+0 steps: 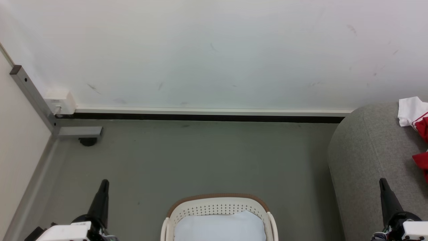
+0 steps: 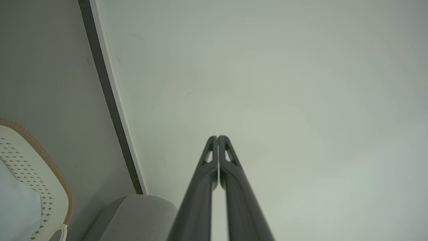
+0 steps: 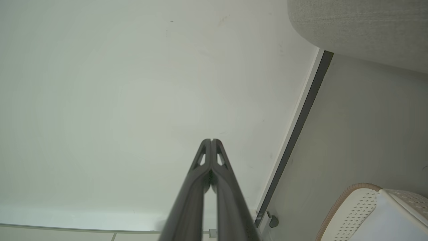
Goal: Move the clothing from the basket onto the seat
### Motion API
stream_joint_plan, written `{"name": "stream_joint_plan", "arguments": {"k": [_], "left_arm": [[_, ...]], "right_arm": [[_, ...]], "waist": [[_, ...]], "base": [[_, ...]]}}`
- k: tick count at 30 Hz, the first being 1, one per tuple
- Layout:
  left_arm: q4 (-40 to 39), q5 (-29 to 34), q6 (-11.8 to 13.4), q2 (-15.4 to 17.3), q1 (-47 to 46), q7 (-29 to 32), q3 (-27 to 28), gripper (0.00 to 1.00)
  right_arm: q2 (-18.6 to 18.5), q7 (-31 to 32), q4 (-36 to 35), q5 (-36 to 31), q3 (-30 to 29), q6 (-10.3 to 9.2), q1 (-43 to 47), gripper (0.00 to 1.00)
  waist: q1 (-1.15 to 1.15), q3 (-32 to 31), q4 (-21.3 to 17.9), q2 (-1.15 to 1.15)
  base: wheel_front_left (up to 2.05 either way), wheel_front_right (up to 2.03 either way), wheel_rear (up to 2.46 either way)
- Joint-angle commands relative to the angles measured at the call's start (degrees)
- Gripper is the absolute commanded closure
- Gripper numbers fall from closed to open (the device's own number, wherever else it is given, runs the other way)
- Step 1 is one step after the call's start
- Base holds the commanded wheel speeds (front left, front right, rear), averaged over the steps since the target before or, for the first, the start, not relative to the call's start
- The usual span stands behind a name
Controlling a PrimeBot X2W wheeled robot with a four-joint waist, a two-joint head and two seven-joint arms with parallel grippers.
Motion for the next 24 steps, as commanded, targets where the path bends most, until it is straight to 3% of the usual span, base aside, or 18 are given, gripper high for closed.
{"name": "stream_joint_plan", "arguments": {"k": [1,24], "left_arm": [[-0.2,-0.8,-0.2,0.1,-0.5,0.2,0.1,1.00],[-0.2,-0.8,-0.2,0.1,-0.5,0.2,0.1,1.00]], "right_arm": [[-0.4,0.2,-0.3,0.1,-0.2,-0.12,-0.7,1.00],[-0.4,0.2,-0.3,0.1,-0.2,-0.12,-0.7,1.00]], "waist": [[0.00,0.0,0.0,0.00],[0.00,0.0,0.0,0.00]], "base": [[0.00,0.00,0.00],[0.00,0.00,0.00]]}}
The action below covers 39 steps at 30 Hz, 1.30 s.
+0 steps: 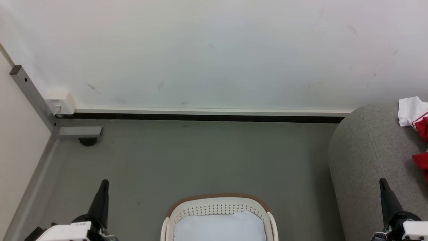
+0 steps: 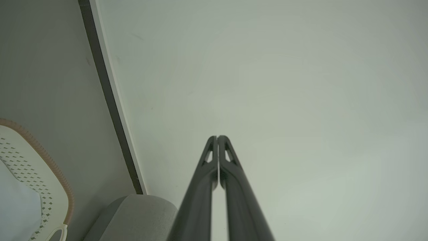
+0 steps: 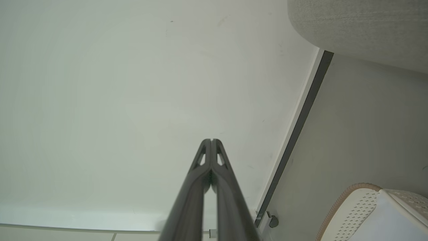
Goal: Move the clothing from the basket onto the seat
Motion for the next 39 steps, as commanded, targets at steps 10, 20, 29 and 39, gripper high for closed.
{"name": "stream_joint_plan", "arguments": {"k": [10,20,29,39], "left_arm": [[-0.2,-0.8,-0.2,0.1,-0.5,0.2,0.1,1.00],[-0.2,-0.8,-0.2,0.1,-0.5,0.2,0.1,1.00],[-0.2,-0.8,-0.2,0.1,-0.5,0.2,0.1,1.00],[-0.2,-0.8,-0.2,0.1,-0.5,0.2,0.1,1.00]], "right_arm": [[-0.4,0.2,-0.3,0.1,-0.2,-0.12,-0.7,1.00],[-0.4,0.2,-0.3,0.1,-0.2,-0.12,-0.7,1.00],[-0.4,0.2,-0.3,0.1,-0.2,-0.12,-0.7,1.00],[-0.4,0.2,-0.3,0.1,-0.2,-0.12,-0.7,1.00]], "waist": [[0.00,0.0,0.0,0.00],[0.00,0.0,0.0,0.00],[0.00,0.0,0.0,0.00],[0.00,0.0,0.0,0.00]], "base": [[0.00,0.00,0.00],[0.00,0.00,0.00],[0.00,0.00,0.00],[0.00,0.00,0.00]]}}
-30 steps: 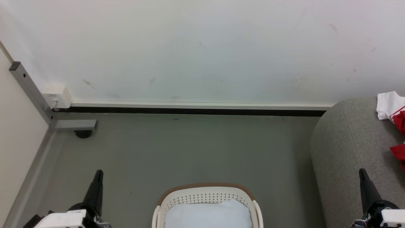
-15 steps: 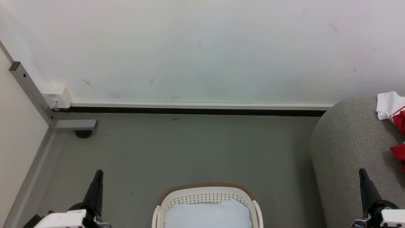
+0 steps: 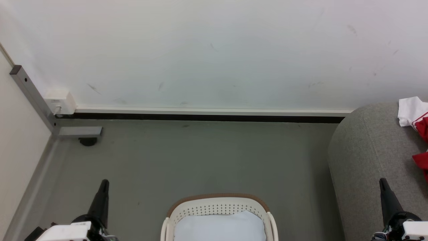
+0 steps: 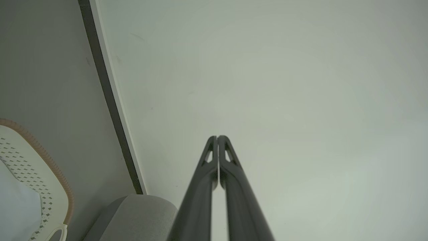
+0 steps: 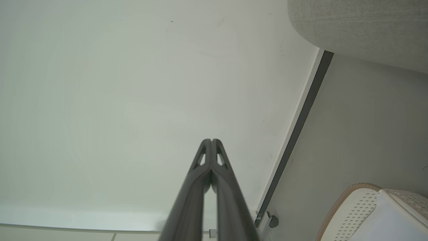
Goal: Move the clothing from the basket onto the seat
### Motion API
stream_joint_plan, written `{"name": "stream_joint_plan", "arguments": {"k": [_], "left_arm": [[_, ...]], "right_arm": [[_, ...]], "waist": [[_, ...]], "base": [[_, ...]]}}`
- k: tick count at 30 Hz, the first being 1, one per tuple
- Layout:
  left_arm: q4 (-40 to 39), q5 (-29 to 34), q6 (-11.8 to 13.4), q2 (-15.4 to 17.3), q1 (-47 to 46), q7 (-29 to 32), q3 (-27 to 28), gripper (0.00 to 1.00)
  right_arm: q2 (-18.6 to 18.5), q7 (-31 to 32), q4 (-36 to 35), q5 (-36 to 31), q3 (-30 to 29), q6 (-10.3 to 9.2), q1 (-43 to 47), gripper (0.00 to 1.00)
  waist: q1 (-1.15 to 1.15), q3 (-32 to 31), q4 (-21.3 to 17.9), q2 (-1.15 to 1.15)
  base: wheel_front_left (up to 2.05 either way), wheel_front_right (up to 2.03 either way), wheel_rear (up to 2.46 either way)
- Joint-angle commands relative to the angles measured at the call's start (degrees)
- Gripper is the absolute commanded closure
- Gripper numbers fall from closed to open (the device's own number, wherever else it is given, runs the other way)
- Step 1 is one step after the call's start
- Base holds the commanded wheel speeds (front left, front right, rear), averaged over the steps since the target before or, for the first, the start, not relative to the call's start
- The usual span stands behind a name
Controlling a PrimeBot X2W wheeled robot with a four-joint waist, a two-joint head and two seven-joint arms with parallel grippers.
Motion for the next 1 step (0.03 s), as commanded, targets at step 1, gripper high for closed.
{"name": "stream_joint_plan", "arguments": {"k": [1], "left_arm": [[-0.2,-0.8,-0.2,0.1,-0.5,0.2,0.1,1.00]], "right_arm": [[-0.4,0.2,-0.3,0.1,-0.2,-0.12,-0.7,1.00]], "waist": [[0.00,0.0,0.0,0.00]], "base": [[0.00,0.00,0.00]]}}
